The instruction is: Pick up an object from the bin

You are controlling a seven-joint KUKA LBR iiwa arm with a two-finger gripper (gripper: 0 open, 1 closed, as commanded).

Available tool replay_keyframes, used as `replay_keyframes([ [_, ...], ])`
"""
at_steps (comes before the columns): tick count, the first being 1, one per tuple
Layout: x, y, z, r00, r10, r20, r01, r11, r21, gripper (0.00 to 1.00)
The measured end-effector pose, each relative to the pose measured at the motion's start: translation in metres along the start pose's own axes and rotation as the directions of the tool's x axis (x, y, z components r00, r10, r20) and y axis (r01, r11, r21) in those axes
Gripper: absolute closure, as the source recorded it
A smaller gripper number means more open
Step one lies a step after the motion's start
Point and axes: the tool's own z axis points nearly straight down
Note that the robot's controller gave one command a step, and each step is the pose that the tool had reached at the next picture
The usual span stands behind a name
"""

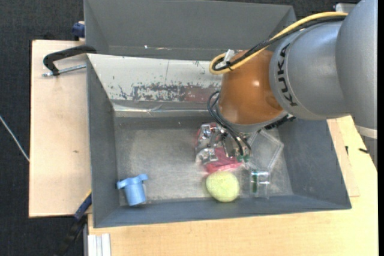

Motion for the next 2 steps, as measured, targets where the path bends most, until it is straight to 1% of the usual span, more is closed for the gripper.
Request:
replay_keyframes([
  [2, 0.000, 0.000, -0.031, 1.000, 0.001, 0.009, -0.001, 1.000, 0.002, 1.00],
])
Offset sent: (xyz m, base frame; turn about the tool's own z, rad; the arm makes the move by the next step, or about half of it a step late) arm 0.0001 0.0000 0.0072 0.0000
